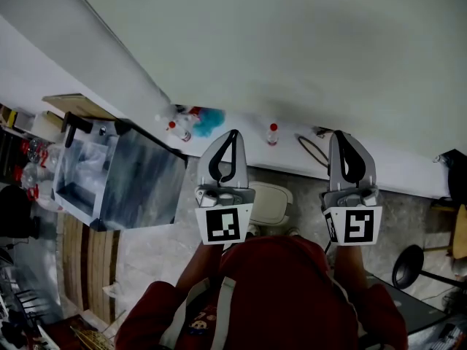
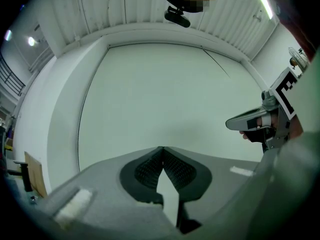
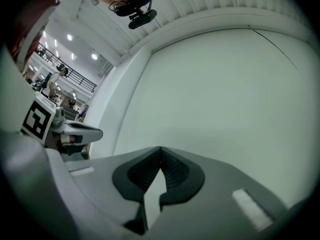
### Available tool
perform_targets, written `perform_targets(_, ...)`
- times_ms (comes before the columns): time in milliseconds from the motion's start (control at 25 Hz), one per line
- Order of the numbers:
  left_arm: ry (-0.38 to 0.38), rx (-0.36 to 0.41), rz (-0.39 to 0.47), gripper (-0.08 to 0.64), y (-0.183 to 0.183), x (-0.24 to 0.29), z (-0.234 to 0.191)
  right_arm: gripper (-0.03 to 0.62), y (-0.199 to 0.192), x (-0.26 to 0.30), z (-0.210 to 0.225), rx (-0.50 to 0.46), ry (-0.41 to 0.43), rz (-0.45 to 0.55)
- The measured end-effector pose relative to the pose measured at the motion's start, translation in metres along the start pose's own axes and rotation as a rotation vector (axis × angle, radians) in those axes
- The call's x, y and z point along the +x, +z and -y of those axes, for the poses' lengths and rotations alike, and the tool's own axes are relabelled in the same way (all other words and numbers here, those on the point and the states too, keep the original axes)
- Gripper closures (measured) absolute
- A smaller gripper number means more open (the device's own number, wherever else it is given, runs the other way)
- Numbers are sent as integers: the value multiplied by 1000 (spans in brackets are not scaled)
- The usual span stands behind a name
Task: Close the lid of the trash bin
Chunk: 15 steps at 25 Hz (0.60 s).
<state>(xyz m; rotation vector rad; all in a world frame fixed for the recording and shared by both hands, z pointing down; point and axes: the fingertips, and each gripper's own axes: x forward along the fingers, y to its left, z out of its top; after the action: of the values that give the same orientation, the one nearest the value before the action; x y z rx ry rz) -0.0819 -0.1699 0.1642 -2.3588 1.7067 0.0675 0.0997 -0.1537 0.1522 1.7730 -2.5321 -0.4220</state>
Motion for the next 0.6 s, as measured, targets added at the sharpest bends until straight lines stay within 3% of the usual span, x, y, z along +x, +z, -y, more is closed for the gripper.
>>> perform_targets(600,11,4,-13,555,6,-6,5,592,-7,-9,3,-32,11,-28)
